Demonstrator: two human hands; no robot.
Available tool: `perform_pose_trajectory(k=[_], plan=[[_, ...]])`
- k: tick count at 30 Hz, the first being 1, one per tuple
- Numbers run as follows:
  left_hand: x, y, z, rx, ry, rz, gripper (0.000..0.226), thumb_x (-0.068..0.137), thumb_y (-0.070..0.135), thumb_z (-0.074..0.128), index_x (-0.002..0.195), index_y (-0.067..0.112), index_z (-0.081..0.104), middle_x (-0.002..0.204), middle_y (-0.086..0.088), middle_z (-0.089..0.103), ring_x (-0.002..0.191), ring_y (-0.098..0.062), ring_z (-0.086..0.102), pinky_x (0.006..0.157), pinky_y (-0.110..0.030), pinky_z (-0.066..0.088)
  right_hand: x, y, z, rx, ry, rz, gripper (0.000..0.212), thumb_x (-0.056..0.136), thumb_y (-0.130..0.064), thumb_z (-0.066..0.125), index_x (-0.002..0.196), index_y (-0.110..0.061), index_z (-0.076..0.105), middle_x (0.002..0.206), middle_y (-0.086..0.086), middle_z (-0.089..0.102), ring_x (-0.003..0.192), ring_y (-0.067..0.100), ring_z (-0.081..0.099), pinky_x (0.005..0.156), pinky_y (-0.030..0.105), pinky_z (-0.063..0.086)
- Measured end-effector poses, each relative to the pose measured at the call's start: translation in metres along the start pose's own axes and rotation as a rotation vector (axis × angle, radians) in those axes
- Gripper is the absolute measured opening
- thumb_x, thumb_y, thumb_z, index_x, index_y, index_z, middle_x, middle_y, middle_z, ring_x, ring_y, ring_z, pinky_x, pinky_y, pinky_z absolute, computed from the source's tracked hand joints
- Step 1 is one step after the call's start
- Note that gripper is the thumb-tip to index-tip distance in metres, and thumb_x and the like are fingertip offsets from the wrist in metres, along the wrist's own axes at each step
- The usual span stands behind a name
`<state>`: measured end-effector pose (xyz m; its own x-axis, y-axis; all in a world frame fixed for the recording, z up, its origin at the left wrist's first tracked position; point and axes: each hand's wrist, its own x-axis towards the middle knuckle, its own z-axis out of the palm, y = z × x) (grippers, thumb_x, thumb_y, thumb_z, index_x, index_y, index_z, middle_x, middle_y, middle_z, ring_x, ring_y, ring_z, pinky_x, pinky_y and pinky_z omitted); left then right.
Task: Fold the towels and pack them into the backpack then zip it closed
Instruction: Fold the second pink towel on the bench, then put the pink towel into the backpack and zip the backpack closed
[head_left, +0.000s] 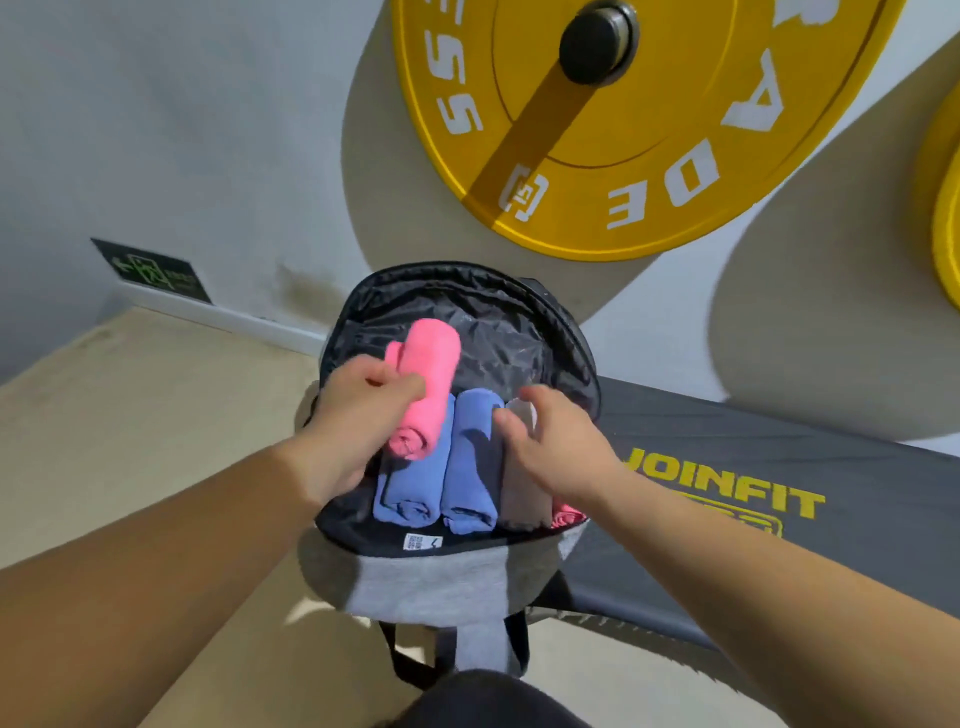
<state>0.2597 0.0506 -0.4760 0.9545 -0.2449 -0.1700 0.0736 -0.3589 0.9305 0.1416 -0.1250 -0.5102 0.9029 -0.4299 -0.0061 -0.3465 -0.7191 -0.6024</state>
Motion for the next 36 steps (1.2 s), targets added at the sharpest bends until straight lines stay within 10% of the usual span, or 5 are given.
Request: perform_pose_trajectory(k=[8, 17, 23, 27, 36], plan=[[0.03, -0.082, -0.02, 0.357, -0.024, -0.085, 0.049, 0.087, 0.01, 0.062, 0.136, 0.014, 0.06, 0.131, -0.008, 0.06, 0.104, -0.026, 0.056, 0.084, -0.026, 0.04, 0.0, 0.015, 0.031, -0.326, -0.317, -0.012, 0.093, 0.066, -0.095, 0.041, 0.145, -0.051, 0.023, 0.156, -0.019, 0.018, 0.153, 0.03, -0.004, 0.115, 0.065, 0.023], [0.029, -0.063, 0.024, 0.315, -0.152, -0.032, 0.025, 0.068, 0.023, 0.043, 0.069, 0.005, 0.061, 0.068, -0.008, 0.055, 0.063, -0.029, 0.051, 0.06, -0.029, 0.041, -0.008, 0.024, 0.025, -0.32, -0.229, 0.017, 0.095, 0.058, -0.085, 0.048, 0.141, -0.049, 0.022, 0.15, -0.018, 0.018, 0.149, 0.024, 0.0, 0.109, 0.062, 0.036], [0.037, -0.061, -0.009, 0.612, -0.192, 0.016, 0.023, 0.072, 0.011, 0.053, 0.09, 0.012, 0.068, 0.09, -0.01, 0.061, 0.085, -0.03, 0.056, 0.072, -0.033, 0.044, -0.009, 0.009, 0.027, -0.38, -0.374, 0.012, 0.107, 0.062, -0.099, 0.038, 0.153, -0.053, 0.007, 0.163, -0.021, 0.002, 0.154, 0.028, -0.018, 0.115, 0.067, 0.021], [0.018, -0.042, 0.005, 0.8, -0.124, 0.39, 0.056, 0.083, 0.006, 0.055, 0.137, 0.019, 0.056, 0.157, -0.011, 0.033, 0.141, -0.035, 0.033, 0.11, -0.051, 0.04, -0.011, 0.007, 0.022, -0.154, -0.185, -0.03, 0.066, 0.089, -0.079, 0.037, 0.142, -0.042, 0.045, 0.163, -0.014, 0.021, 0.154, 0.021, 0.008, 0.116, 0.056, 0.028], [-0.033, -0.018, 0.126, 1.203, -0.65, 0.593, 0.063, 0.087, 0.06, 0.056, 0.142, 0.03, 0.049, 0.171, -0.005, -0.011, 0.155, -0.037, -0.016, 0.116, -0.074, 0.003, 0.029, 0.057, -0.028, 0.253, 0.185, 0.299, 0.041, 0.101, -0.021, 0.047, 0.14, -0.011, 0.05, 0.133, 0.004, 0.059, 0.126, 0.023, 0.055, 0.091, 0.024, 0.037]])
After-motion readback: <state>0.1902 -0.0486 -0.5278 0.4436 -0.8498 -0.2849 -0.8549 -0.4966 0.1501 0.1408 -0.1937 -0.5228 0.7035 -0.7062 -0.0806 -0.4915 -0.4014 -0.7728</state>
